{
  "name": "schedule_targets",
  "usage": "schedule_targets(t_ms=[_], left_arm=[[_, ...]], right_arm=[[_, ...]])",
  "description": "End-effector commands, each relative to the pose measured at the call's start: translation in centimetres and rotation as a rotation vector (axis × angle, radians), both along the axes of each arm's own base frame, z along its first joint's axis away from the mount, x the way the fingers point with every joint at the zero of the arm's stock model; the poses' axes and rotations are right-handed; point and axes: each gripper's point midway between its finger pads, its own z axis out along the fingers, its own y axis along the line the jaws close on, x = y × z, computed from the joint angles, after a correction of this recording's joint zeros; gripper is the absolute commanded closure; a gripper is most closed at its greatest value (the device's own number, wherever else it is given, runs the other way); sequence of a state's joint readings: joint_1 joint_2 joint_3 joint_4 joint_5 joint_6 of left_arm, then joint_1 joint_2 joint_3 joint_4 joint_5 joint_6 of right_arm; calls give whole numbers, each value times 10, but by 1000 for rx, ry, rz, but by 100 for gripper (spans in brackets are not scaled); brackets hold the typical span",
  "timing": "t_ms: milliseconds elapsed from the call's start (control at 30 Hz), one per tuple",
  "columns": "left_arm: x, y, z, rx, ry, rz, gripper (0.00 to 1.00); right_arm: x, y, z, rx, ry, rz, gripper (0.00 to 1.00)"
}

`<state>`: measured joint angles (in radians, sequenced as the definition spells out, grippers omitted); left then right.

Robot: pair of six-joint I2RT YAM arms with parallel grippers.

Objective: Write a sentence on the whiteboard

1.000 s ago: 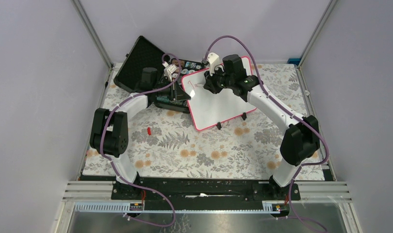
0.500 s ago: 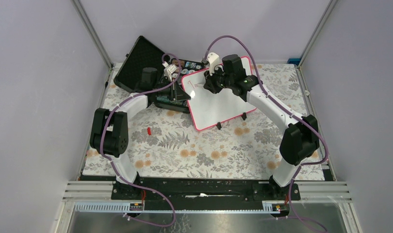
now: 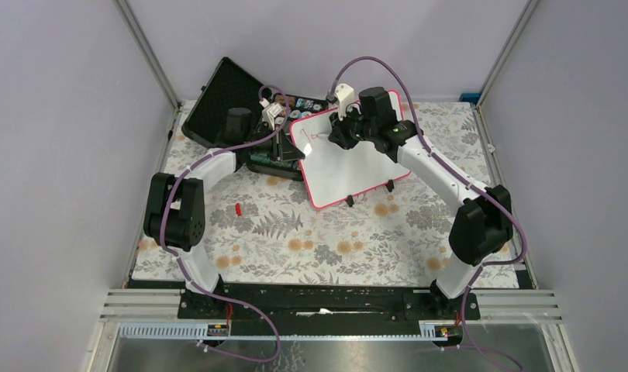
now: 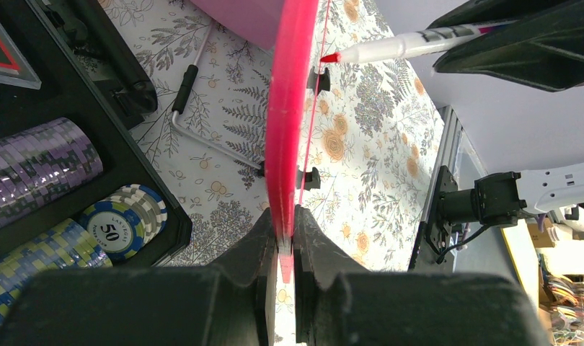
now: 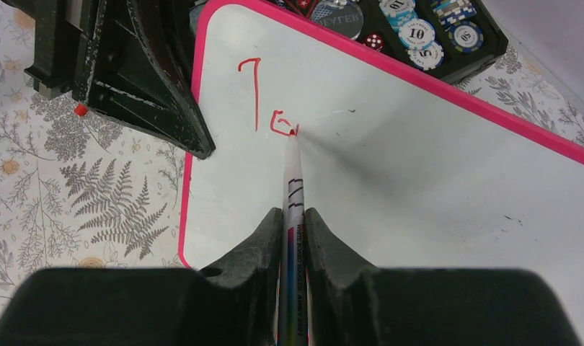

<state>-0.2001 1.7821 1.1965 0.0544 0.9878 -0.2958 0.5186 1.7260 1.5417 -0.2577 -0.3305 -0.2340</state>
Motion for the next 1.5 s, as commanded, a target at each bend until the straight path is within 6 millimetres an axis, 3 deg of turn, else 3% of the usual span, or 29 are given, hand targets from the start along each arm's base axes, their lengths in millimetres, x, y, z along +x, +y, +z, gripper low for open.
schedule_targets(t_ms=[0,133,833,1233,1467], left_arm=[[6,-5,11,2,-60,-10,100],[6,-5,12,2,-62,-12,100],[4,-5,11,2,-60,-15,100],[4,-5,11,2,-59,-16,100],[5,-5,11,3,-61,-15,100]], right_arm=[[-2,-14,41,63,-79,-20,100],[0,-20,39,61,-74,-28,100],[13,-1,23,58,-35,-1,100],[23,-9,22,26,-58,-62,100],[9,-12,9,9,-32,-26,100]])
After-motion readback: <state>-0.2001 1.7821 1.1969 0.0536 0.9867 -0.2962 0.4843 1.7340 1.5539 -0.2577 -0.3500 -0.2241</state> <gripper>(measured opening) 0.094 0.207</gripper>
